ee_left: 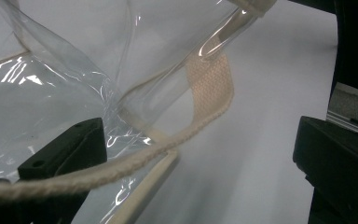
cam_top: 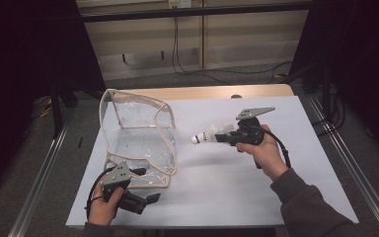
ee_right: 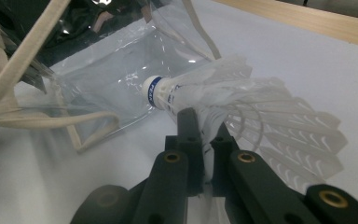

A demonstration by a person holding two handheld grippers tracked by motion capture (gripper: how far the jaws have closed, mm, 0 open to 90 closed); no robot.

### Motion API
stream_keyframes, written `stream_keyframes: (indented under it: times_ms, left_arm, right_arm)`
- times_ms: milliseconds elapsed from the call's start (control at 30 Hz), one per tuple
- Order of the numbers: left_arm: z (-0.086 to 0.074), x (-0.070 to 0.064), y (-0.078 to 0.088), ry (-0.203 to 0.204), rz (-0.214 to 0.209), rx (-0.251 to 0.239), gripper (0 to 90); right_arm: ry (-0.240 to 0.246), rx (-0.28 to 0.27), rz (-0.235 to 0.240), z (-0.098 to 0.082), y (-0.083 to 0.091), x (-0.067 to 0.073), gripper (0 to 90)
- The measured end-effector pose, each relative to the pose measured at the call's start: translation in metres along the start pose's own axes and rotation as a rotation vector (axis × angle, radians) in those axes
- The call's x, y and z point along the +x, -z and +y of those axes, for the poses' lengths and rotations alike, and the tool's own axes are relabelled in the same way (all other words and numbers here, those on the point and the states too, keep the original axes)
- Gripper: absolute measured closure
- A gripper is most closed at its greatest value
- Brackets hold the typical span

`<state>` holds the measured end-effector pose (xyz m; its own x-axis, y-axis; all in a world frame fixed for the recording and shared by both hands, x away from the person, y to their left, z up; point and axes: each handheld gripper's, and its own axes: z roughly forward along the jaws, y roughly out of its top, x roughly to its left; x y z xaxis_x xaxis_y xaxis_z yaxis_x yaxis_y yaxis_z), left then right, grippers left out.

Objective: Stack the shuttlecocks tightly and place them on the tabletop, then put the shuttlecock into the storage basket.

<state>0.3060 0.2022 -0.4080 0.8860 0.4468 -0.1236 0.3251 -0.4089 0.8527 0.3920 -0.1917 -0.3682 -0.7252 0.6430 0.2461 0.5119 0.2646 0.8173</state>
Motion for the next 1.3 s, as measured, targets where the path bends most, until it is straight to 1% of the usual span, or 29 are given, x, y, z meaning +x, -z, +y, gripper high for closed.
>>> stream_keyframes:
  times_ms: [100, 167, 233, 600, 733, 933, 1033, 1200, 1300]
  left_arm:
    - [0.0, 0.0, 0.0, 0.0, -0.001, 0.001, 2.7]
    - [-0.001, 0.0, 0.0, 0.006, -0.004, -0.006, 2.7]
    - [-0.001, 0.0, 0.001, 0.0, -0.002, 0.001, 2.7]
    - [0.0, 0.001, -0.001, 0.005, 0.0, -0.002, 2.7]
    - [0.001, 0.002, -0.002, 0.003, 0.001, 0.0, 2.5]
    - [0.001, 0.002, -0.002, 0.003, 0.002, 0.004, 2.2]
    - [0.001, 0.002, -0.002, 0.004, 0.0, 0.003, 2.2]
    - [0.001, 0.002, -0.002, 0.007, 0.001, 0.001, 2.2]
    - [0.001, 0.002, -0.003, 0.005, 0.004, 0.001, 2.1]
  right_arm:
    - [0.007, -0.003, 0.002, 0.005, 0.002, 0.002, 88.6]
    - [0.013, -0.006, 0.002, 0.008, 0.002, 0.003, 88.6]
    - [0.015, -0.004, 0.005, 0.011, 0.003, 0.004, 88.6]
    - [0.032, -0.006, 0.0, 0.025, 0.007, 0.01, 88.6]
    - [0.041, -0.008, 0.006, 0.029, 0.009, 0.011, 88.6]
    - [0.043, -0.001, 0.008, 0.032, 0.01, 0.014, 88.6]
    - [0.047, -0.008, 0.012, 0.036, 0.012, 0.015, 88.6]
    - [0.061, 0.0, 0.004, 0.043, 0.012, 0.017, 88.6]
    - [0.059, -0.002, 0.004, 0.046, 0.013, 0.018, 88.6]
